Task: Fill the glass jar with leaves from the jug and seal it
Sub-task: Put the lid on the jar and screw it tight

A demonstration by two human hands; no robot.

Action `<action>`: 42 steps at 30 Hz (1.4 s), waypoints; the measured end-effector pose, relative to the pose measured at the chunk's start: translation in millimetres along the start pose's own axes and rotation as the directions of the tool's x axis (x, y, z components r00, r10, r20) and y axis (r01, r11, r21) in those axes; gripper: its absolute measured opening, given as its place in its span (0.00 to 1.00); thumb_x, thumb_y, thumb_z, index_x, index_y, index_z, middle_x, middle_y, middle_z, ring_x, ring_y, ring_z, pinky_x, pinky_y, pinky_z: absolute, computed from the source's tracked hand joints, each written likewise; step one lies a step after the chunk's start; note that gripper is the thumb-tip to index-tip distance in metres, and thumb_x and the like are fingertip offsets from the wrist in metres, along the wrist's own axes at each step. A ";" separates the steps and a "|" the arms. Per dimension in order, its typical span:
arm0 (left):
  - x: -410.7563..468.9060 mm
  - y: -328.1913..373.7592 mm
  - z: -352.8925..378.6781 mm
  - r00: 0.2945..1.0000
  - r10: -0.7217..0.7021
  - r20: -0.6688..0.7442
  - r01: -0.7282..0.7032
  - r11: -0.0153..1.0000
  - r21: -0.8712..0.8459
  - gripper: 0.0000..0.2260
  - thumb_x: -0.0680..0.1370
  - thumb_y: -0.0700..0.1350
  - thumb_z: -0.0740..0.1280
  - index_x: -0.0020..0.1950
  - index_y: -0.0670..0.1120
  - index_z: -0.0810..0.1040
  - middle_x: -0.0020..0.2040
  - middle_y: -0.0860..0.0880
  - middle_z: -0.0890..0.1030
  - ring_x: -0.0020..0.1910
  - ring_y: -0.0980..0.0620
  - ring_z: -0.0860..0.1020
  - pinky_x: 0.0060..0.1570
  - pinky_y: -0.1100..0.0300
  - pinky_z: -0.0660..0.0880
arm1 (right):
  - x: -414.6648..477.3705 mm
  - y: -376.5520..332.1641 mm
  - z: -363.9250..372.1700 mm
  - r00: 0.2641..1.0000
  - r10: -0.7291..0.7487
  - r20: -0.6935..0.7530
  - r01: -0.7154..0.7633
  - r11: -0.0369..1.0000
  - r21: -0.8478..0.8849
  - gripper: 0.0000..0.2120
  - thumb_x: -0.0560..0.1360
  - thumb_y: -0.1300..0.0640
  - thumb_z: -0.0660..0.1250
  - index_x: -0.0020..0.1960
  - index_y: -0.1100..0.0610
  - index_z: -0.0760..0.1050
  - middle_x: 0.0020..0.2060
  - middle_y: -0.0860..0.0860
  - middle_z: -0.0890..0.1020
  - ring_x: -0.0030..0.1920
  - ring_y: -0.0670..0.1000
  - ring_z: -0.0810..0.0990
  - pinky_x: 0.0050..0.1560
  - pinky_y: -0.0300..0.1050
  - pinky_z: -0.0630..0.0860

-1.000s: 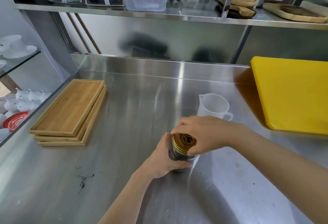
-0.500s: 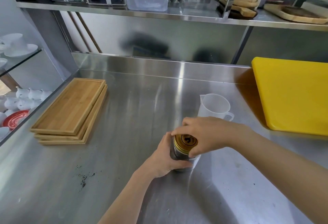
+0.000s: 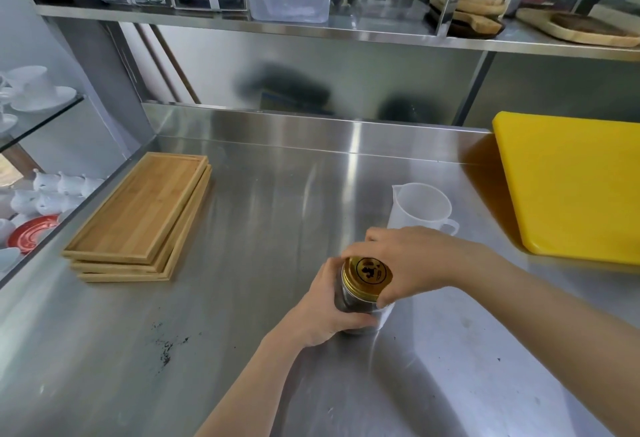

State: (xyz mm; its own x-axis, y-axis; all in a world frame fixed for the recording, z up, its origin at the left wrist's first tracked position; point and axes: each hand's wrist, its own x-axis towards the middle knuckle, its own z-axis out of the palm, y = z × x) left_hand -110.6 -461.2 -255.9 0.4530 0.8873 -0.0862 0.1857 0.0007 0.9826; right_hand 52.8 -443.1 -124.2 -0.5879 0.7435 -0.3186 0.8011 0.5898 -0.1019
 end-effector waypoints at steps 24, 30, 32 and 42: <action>-14.6 13.0 25.6 0.977 0.064 -0.205 0.001 0.953 0.302 0.31 0.56 0.62 0.76 0.53 0.67 0.64 0.55 0.59 0.75 0.57 0.56 0.75 0.60 0.47 0.72 | -8.3 -5.9 26.4 0.972 -0.134 -0.195 0.105 0.983 -0.152 0.24 0.69 0.37 0.58 0.57 0.51 0.70 0.44 0.53 0.75 0.34 0.54 0.74 0.31 0.47 0.75; -22.6 21.7 46.6 0.916 0.107 -0.388 0.068 0.909 0.411 0.30 0.61 0.61 0.72 0.59 0.56 0.67 0.53 0.60 0.73 0.57 0.59 0.71 0.64 0.57 0.60 | -9.8 -12.7 30.6 0.969 -0.026 -0.247 -0.004 0.993 -0.121 0.23 0.68 0.36 0.56 0.55 0.49 0.71 0.42 0.53 0.74 0.30 0.55 0.73 0.30 0.44 0.74; -24.7 22.0 60.1 0.862 0.104 -0.497 0.135 0.897 0.421 0.32 0.62 0.60 0.73 0.61 0.51 0.69 0.54 0.57 0.74 0.59 0.57 0.70 0.65 0.58 0.58 | -10.4 -16.0 32.8 0.964 0.027 -0.263 -0.059 0.992 -0.114 0.24 0.68 0.35 0.54 0.56 0.48 0.70 0.43 0.53 0.73 0.31 0.56 0.74 0.32 0.45 0.75; -28.6 27.1 76.8 0.791 0.062 -0.609 0.239 0.885 0.400 0.34 0.64 0.57 0.73 0.66 0.47 0.67 0.59 0.54 0.74 0.64 0.54 0.69 0.65 0.59 0.55 | -12.2 -21.7 41.6 0.934 0.137 -0.329 -0.163 0.985 -0.054 0.24 0.67 0.34 0.53 0.56 0.47 0.69 0.44 0.53 0.74 0.33 0.55 0.75 0.33 0.43 0.74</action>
State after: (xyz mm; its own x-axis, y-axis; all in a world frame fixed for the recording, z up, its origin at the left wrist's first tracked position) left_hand -51.6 -522.0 -239.4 -0.1610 0.9826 0.0926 0.6213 0.0280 0.7831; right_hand 47.3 -478.1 -157.2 -0.4769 0.8790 -0.0019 0.8790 0.4769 0.0024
